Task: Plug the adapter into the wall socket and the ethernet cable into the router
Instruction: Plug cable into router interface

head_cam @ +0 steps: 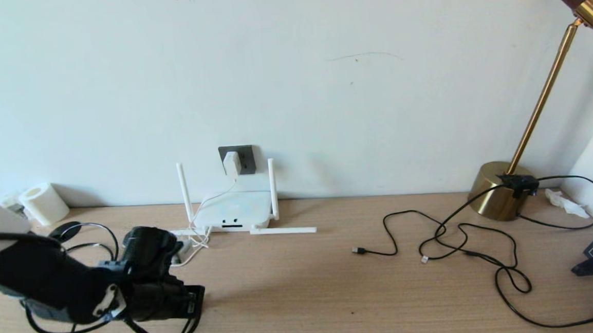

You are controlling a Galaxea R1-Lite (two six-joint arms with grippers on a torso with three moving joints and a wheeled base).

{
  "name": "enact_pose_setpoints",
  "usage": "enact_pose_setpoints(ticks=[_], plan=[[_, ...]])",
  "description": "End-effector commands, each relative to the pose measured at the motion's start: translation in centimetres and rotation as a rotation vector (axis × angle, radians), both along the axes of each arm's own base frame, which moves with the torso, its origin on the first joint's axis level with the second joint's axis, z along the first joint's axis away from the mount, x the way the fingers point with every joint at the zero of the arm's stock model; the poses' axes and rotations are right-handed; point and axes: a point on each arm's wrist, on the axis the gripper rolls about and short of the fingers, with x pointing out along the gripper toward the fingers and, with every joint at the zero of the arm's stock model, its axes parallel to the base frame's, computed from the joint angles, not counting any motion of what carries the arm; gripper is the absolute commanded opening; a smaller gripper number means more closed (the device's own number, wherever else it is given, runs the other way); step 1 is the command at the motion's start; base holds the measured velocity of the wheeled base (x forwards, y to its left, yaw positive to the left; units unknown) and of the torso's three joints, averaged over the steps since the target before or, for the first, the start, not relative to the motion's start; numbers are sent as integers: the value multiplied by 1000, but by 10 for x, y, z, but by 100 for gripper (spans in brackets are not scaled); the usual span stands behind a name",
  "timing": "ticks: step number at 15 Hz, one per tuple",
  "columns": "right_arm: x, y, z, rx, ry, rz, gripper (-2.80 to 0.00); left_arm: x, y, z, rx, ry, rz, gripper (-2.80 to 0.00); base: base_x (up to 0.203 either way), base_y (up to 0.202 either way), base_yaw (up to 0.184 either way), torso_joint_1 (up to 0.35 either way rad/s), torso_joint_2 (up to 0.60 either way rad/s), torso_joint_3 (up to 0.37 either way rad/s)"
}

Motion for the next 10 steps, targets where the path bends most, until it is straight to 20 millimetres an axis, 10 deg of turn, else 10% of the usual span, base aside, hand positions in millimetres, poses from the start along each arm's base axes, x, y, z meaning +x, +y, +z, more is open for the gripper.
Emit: enact_pose_setpoints(ticks=[1, 6, 7, 10], plan=[[0, 0, 0, 0, 2, 0, -280, -12, 1, -11, 4, -76, 9, -280, 0, 0, 0, 0, 0, 0], [0, 0, 0, 0, 2, 0, -280, -20, 0, -13, 6, -65, 2, -280, 0, 0, 0, 0, 0, 0], [0, 0, 0, 0, 2, 0, -280, -21, 0, -12, 0, -68, 1, 0, 0, 0, 0, 0, 0, 0], [0, 0, 0, 0, 2, 1, -280, -24, 0, -12, -2, -81, 0, 0, 0, 0, 0, 0, 0, 0]])
